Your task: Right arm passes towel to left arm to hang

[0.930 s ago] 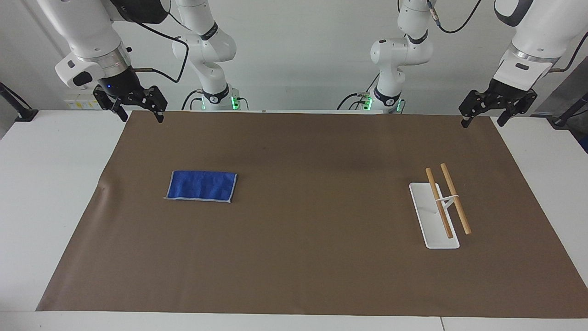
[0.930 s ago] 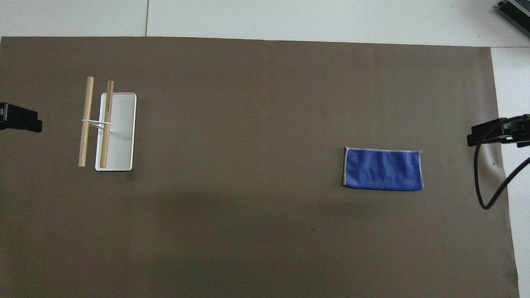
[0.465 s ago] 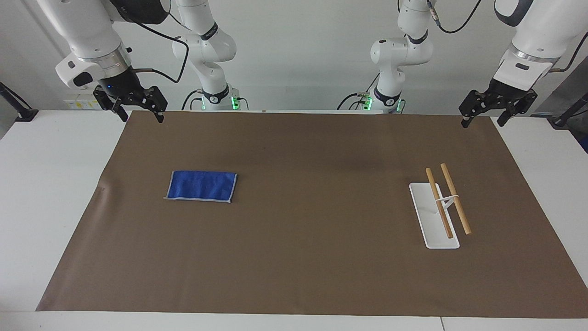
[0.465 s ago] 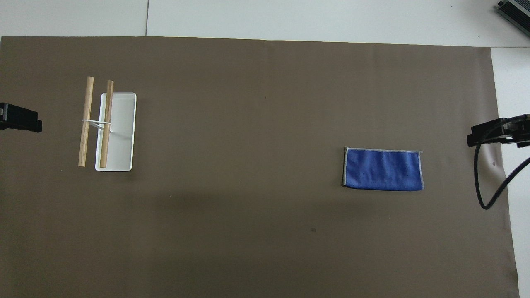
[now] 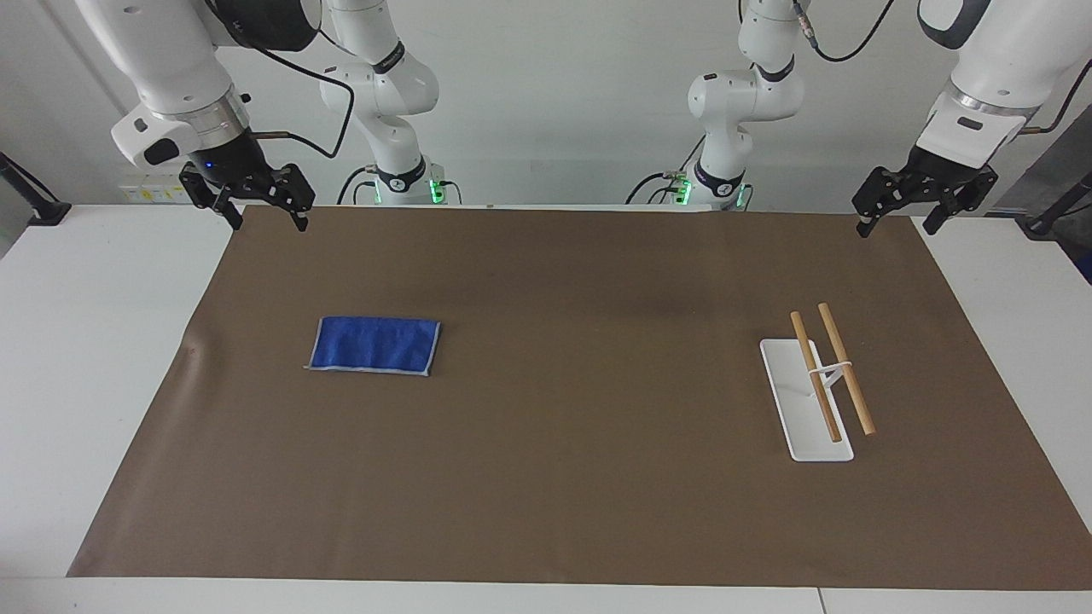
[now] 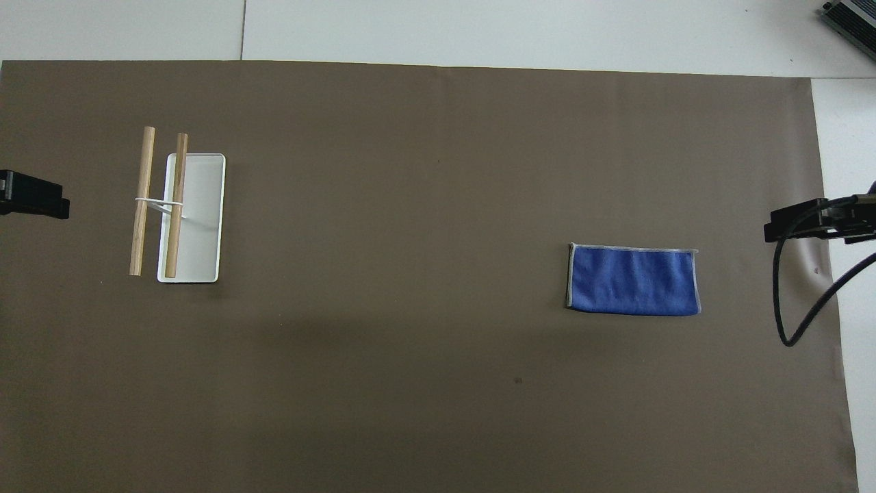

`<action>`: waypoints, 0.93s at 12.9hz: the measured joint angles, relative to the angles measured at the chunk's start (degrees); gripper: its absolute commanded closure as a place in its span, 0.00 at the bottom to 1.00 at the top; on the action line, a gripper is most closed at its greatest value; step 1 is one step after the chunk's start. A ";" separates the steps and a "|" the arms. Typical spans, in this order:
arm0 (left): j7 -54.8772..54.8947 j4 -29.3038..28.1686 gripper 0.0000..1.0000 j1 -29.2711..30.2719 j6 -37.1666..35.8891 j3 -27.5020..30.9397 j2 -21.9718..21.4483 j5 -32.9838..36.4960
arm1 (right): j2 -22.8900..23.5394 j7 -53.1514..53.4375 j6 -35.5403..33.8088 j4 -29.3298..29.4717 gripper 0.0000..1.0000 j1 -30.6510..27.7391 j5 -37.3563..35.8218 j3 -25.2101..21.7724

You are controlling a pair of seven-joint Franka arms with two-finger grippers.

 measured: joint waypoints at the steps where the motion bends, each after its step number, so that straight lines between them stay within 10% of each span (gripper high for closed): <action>1: 0.00 0.00 0.00 0.00 0.00 0.00 0.00 0.00 | -0.15 0.00 2.58 -1.65 0.00 0.02 0.12 0.03; 12: 0.00 0.00 0.00 0.00 0.00 0.00 0.00 0.00 | 3.21 0.26 35.94 -29.44 0.00 4.53 0.27 1.37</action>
